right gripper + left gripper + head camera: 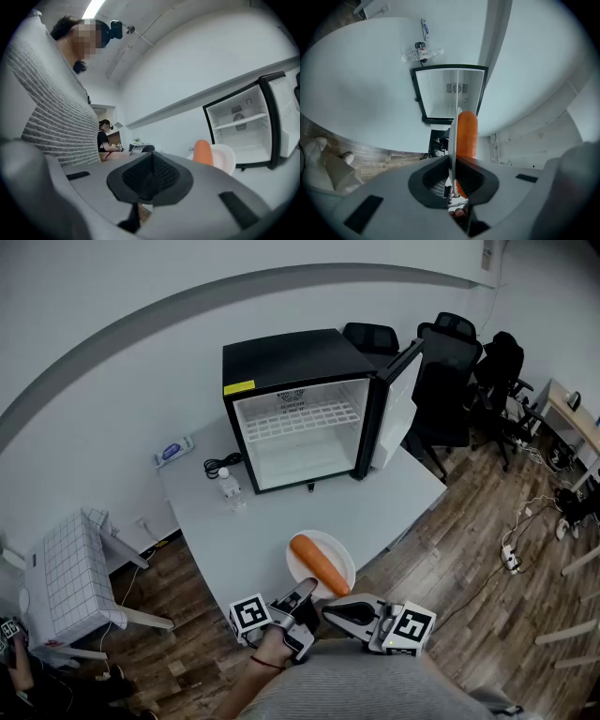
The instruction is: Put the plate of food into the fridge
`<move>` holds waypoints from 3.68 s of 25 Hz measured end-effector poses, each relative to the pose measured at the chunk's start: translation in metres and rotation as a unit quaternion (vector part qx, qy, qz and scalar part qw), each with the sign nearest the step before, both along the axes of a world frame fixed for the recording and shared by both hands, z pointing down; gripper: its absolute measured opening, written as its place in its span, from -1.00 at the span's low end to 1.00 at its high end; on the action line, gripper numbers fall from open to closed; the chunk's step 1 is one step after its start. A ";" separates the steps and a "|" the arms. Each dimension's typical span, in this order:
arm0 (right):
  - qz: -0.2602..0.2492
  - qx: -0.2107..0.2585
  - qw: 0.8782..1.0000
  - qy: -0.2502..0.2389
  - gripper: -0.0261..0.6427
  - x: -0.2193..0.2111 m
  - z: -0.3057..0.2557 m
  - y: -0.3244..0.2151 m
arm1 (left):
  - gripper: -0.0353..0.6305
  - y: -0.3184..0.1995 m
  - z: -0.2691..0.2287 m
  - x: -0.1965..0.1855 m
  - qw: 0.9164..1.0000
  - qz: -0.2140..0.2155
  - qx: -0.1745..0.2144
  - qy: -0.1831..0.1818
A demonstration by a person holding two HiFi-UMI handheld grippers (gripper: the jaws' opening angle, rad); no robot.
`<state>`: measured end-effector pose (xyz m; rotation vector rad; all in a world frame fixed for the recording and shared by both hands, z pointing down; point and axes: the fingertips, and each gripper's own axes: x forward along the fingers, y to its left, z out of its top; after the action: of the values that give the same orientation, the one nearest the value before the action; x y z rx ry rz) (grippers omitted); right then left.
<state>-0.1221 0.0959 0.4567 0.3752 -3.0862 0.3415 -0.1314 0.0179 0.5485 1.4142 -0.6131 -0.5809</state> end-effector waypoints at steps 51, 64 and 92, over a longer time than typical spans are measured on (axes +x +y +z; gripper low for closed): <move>-0.027 -0.019 0.999 -0.031 -0.88 0.024 -0.006 -0.024 | -0.79 -0.048 0.001 0.013 0.999 -0.025 -0.010 -0.017; -0.028 -0.022 0.999 -0.039 -0.88 0.071 -0.016 -0.094 | -0.79 -0.127 -0.015 0.036 0.997 -0.077 -0.018 -0.006; -0.065 -0.073 0.994 -0.048 -0.88 0.127 0.004 -0.164 | -0.79 -0.298 -0.047 0.039 0.985 -0.168 0.008 -0.024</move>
<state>0.0053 -0.0677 0.4604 0.1575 -3.1316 0.5927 -0.0921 -0.2802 0.5019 1.3513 -0.8968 -0.8206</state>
